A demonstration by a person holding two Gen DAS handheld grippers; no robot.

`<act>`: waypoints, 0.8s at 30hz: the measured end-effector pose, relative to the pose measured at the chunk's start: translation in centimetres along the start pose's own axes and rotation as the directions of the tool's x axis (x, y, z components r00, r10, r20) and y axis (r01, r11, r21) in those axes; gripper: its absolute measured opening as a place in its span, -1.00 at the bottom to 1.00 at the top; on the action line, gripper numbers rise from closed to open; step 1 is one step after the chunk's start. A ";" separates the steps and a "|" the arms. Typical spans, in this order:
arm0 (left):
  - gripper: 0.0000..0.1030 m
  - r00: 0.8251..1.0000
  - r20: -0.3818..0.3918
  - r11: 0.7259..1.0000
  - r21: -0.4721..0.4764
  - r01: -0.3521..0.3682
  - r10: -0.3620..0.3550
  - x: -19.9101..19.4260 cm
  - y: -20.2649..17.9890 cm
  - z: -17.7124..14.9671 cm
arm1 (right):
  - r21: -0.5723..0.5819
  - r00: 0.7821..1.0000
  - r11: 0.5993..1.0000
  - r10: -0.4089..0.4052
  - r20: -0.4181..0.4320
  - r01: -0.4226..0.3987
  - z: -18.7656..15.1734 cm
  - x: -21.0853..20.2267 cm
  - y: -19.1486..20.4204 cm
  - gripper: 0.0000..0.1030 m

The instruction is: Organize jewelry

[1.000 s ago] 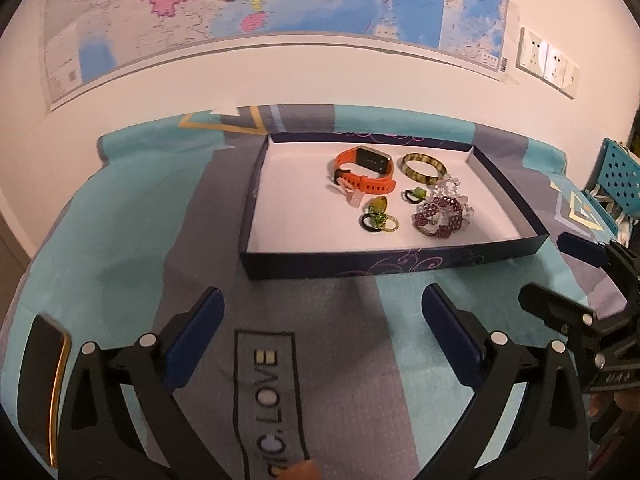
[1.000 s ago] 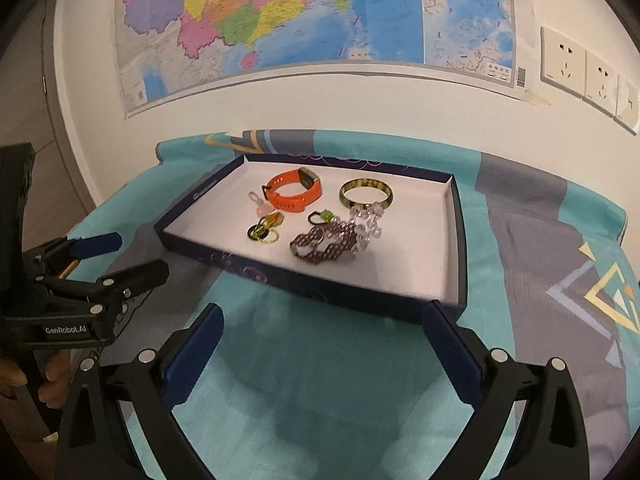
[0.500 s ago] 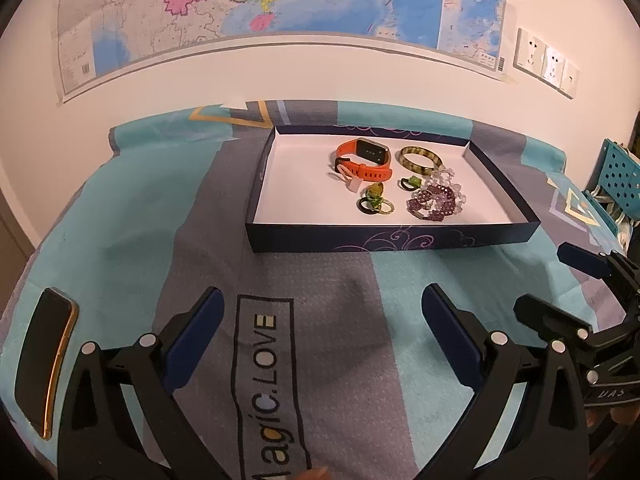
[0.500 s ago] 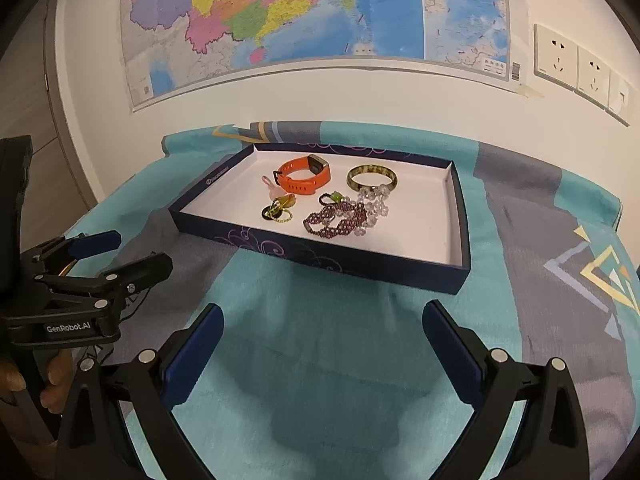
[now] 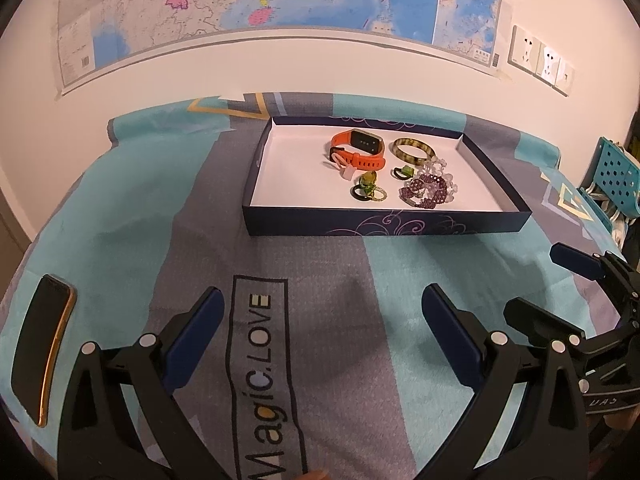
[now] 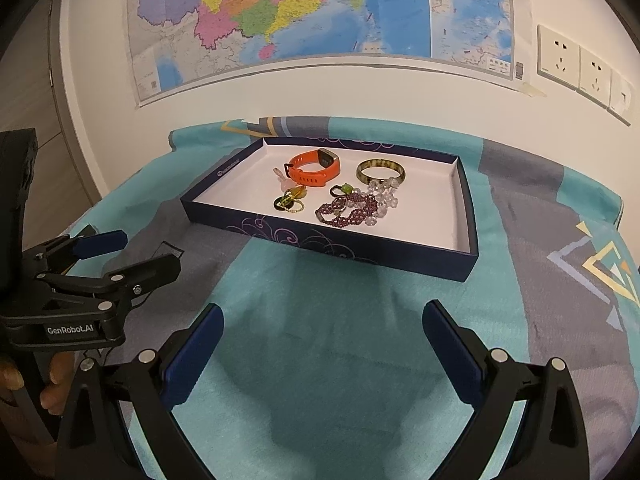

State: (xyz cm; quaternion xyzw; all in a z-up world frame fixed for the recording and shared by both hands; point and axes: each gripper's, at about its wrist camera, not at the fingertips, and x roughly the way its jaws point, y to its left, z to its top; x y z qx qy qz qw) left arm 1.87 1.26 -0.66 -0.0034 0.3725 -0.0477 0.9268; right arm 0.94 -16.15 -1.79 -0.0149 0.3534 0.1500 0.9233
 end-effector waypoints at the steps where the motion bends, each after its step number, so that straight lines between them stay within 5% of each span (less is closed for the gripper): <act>1: 0.89 1.000 -0.001 1.000 0.001 0.000 0.000 0.0 0.0 0.0 | 0.000 1.000 1.000 0.001 -0.001 -0.001 0.0 0.0 0.0 0.87; 24: 0.89 1.000 0.000 1.000 0.005 -0.007 0.007 -0.1 0.0 -0.3 | 0.010 1.000 1.000 0.000 -0.005 0.001 -0.2 0.1 -0.2 0.87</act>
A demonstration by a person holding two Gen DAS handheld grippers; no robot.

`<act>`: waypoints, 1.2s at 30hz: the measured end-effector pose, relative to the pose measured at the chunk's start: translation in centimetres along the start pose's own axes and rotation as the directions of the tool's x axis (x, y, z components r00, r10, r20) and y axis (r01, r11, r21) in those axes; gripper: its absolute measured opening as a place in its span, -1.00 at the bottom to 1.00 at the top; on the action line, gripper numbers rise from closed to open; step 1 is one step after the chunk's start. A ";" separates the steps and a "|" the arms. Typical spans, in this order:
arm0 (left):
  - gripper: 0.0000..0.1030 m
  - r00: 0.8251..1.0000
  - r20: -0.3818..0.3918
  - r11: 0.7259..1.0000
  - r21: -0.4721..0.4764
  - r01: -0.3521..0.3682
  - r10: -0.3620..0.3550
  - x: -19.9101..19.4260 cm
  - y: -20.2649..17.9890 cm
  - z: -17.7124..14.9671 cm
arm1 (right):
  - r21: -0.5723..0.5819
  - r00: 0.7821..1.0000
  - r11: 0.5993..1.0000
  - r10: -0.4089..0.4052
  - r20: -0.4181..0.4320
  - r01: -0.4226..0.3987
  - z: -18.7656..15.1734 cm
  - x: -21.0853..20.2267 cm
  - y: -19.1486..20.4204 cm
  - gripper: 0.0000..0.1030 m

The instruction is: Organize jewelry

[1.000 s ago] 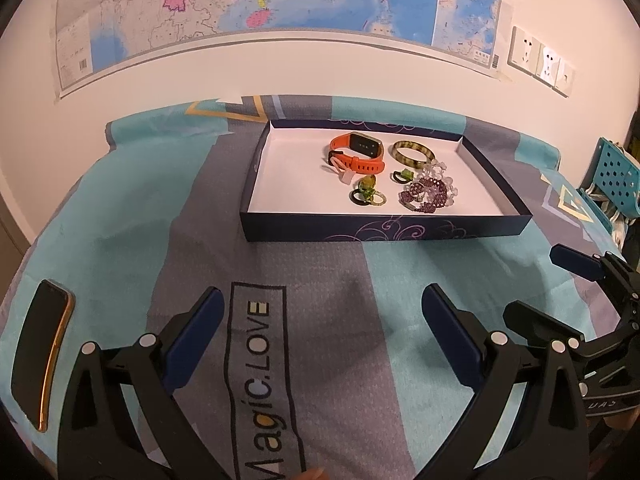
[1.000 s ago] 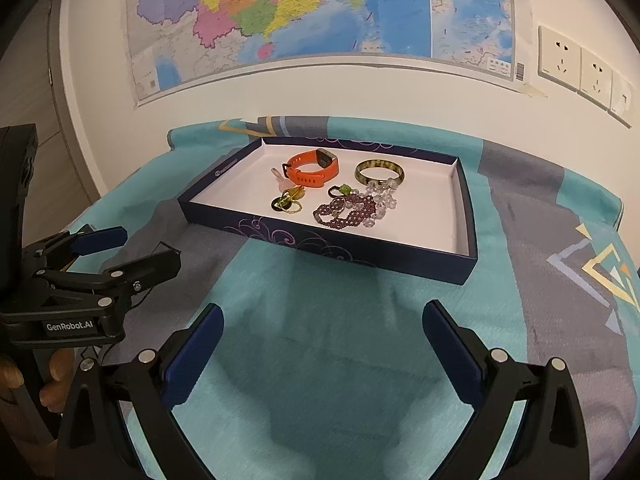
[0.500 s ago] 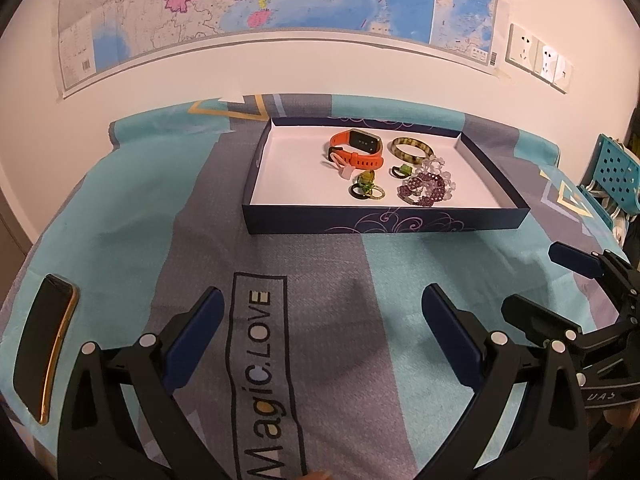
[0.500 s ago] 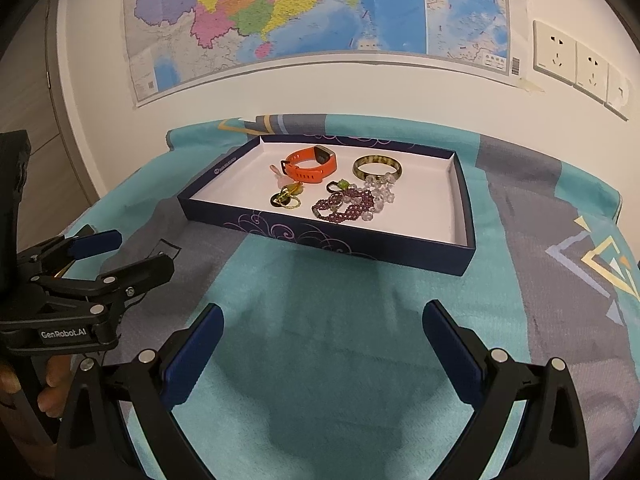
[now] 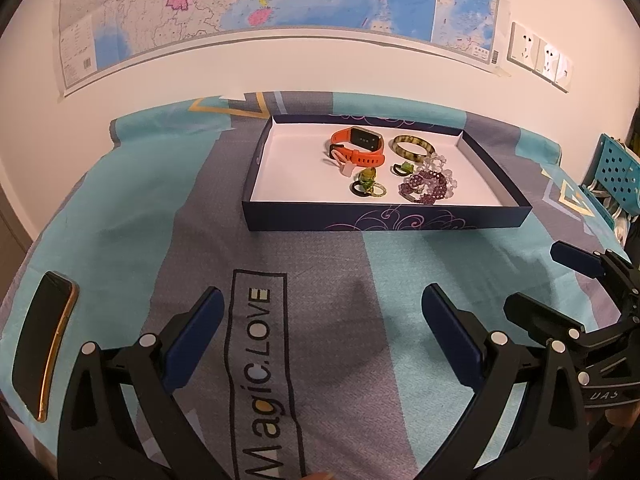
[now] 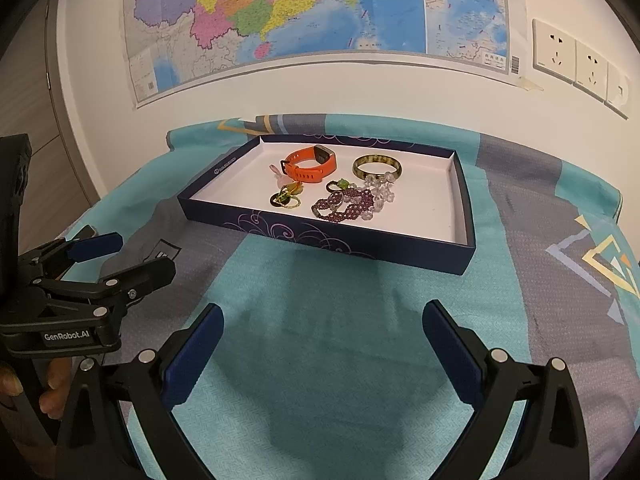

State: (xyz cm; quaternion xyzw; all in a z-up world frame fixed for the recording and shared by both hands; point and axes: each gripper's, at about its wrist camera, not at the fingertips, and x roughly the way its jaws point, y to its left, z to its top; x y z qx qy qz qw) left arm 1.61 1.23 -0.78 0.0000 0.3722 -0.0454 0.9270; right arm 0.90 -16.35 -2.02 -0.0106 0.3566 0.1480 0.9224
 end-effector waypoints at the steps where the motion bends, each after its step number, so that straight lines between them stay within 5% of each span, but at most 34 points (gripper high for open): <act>1: 0.89 1.000 -0.001 1.000 0.000 0.001 -0.001 0.0 0.0 0.0 | 0.000 1.000 1.000 0.000 -0.001 0.000 0.0 0.0 0.0 0.87; 36: 0.89 1.000 -0.006 1.000 0.012 0.010 -0.010 0.3 -0.6 -0.2 | 0.009 1.000 1.000 -0.001 -0.003 0.001 -0.1 0.1 -0.3 0.87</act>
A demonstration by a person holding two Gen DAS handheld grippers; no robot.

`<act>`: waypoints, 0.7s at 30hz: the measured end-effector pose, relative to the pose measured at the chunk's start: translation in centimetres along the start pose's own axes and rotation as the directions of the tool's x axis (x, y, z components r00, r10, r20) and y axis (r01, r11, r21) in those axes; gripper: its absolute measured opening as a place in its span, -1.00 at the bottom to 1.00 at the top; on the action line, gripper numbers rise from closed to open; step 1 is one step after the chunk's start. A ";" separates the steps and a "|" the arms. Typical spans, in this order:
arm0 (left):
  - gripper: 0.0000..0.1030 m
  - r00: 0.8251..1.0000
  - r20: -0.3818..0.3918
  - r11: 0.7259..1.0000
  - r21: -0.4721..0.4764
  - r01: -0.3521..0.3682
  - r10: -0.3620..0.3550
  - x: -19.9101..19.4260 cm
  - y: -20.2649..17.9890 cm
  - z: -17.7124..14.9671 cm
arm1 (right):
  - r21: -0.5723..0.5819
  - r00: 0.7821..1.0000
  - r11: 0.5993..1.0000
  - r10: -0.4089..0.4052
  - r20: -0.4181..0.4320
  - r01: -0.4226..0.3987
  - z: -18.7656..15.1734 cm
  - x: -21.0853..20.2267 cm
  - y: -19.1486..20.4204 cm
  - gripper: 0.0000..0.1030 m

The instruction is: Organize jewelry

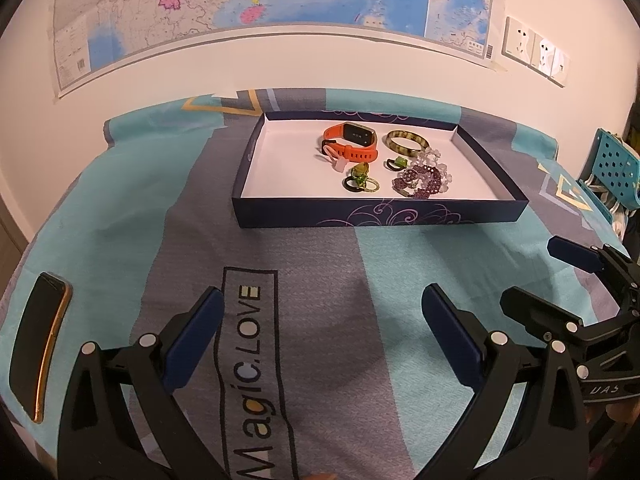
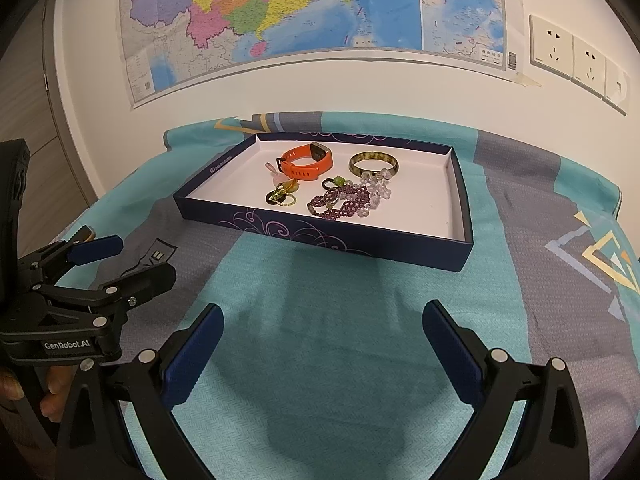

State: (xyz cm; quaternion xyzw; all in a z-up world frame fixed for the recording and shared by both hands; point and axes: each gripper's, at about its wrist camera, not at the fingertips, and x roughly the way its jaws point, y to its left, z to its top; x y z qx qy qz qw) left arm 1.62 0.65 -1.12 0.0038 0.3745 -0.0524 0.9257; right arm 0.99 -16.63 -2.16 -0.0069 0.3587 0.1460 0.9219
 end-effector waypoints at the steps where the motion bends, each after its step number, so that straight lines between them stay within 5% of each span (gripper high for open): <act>1: 0.89 1.000 0.000 1.000 0.001 0.001 -0.001 0.0 0.0 0.0 | 0.001 1.000 1.000 -0.001 -0.001 0.001 0.0 0.0 0.0 0.87; 21: 0.89 1.000 0.000 1.000 0.001 0.013 -0.013 0.2 -0.3 0.0 | 0.004 1.000 1.000 0.000 -0.001 0.000 0.0 0.0 -0.1 0.87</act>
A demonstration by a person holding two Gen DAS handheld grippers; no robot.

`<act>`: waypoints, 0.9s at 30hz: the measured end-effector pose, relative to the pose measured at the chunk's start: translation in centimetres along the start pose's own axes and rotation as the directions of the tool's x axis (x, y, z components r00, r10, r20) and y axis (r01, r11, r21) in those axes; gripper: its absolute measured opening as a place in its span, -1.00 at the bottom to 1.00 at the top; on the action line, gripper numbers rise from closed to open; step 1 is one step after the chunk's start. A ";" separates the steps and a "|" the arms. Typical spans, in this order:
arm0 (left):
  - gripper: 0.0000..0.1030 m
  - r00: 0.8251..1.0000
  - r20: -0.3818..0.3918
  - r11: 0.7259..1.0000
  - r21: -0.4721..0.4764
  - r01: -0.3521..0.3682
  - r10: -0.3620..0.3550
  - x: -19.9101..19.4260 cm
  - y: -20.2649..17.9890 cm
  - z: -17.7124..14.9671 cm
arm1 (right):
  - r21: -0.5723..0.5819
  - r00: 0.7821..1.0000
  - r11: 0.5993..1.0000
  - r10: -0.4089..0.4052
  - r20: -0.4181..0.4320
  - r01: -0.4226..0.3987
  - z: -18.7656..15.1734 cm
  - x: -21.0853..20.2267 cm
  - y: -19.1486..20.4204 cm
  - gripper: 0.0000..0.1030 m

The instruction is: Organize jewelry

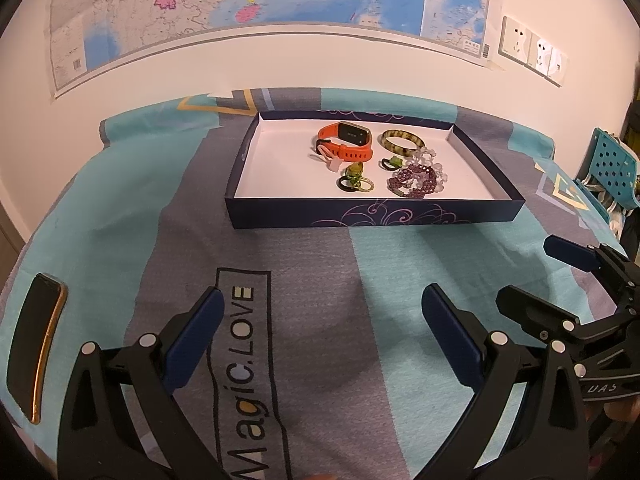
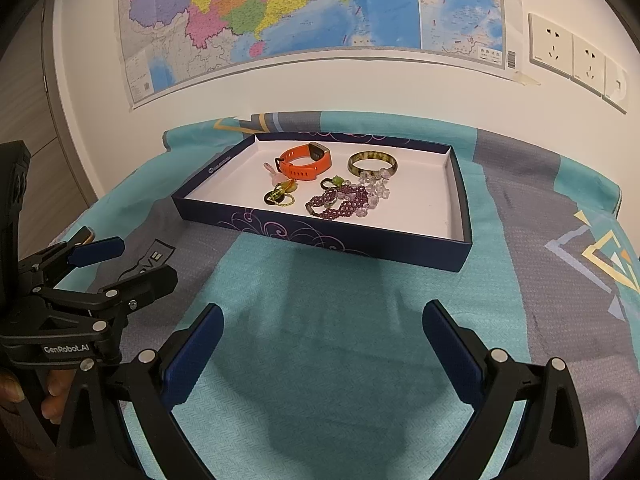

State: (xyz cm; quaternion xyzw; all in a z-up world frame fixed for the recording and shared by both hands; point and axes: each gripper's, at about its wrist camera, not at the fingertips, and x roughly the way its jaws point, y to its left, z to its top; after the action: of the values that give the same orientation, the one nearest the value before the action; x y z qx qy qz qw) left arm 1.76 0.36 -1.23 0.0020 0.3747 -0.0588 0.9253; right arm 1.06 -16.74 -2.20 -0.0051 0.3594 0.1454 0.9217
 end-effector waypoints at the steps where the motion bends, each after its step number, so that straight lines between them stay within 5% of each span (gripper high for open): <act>1: 0.89 1.000 0.003 1.000 0.004 -0.001 0.001 0.0 0.0 0.0 | 0.000 1.000 1.000 0.000 -0.001 0.000 0.0 0.1 0.0 0.87; 27: 0.89 1.000 0.008 1.000 0.009 -0.006 0.006 0.1 -0.3 -0.1 | 0.012 1.000 1.000 0.002 -0.007 -0.002 0.0 0.3 -0.4 0.87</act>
State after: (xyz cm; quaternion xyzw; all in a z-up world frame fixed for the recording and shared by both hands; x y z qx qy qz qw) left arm 1.77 0.08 -1.39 0.0072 0.3708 -0.0579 0.9269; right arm 1.40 -17.09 -2.47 0.0003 0.3634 0.1444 0.9204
